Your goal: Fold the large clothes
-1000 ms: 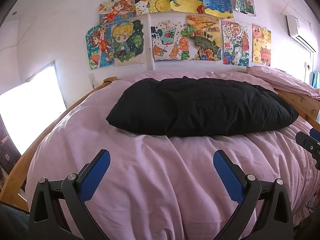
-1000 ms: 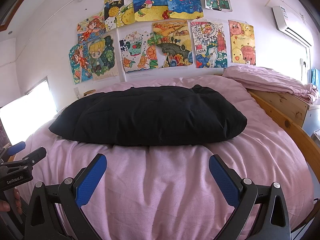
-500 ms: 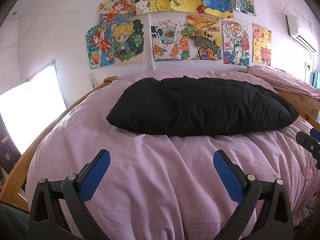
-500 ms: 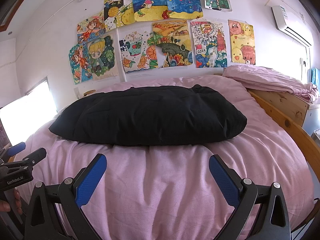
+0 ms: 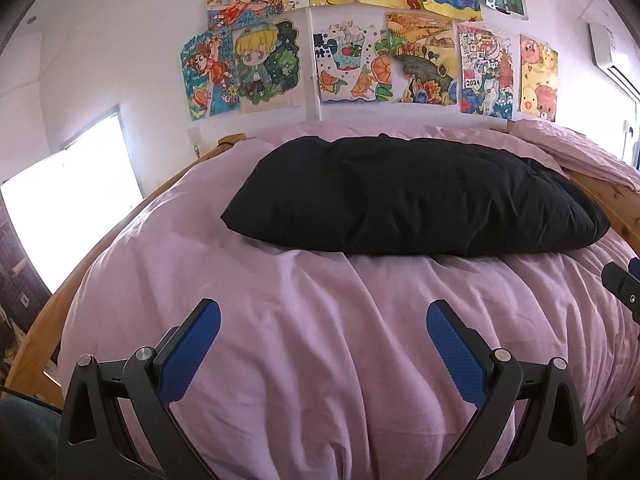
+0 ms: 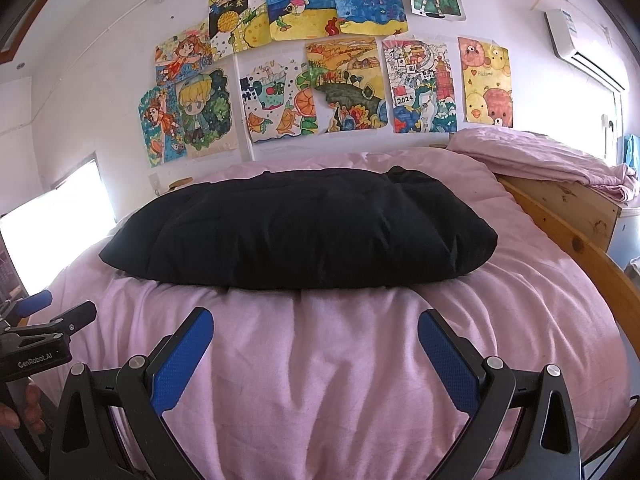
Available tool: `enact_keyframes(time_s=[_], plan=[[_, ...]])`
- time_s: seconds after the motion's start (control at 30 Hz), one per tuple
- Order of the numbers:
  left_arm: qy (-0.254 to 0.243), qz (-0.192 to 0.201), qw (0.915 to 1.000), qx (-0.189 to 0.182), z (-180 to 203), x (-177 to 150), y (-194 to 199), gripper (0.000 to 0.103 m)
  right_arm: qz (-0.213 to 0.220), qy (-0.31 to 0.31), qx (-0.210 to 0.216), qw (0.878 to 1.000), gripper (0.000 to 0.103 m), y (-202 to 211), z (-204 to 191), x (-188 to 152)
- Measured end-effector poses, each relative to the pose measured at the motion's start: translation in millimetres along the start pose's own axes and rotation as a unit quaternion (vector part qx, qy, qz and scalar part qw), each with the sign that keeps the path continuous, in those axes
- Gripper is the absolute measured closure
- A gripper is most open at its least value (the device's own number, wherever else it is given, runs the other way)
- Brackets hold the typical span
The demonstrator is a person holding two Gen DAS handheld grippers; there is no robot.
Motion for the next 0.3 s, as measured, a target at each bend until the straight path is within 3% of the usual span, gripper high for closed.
enact_keyframes(time_s=[0.3], plan=[[-0.002,0.0,1.0,0.001,0.0,-0.6,0.9,0.002,-0.003,0.001,0.001,1.0,0.0,-3.9,-3.8,-4.7]])
Point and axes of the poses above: each gripper's, at about its wrist camera, not at the fingertips, and y roughly against the way its jaws point, z to its right, x to its top, the point moved 8 cm from there along -y, roughly the way its jaws point, and after that the axes turned 10 degrees about -z, right-handed, at the moved point
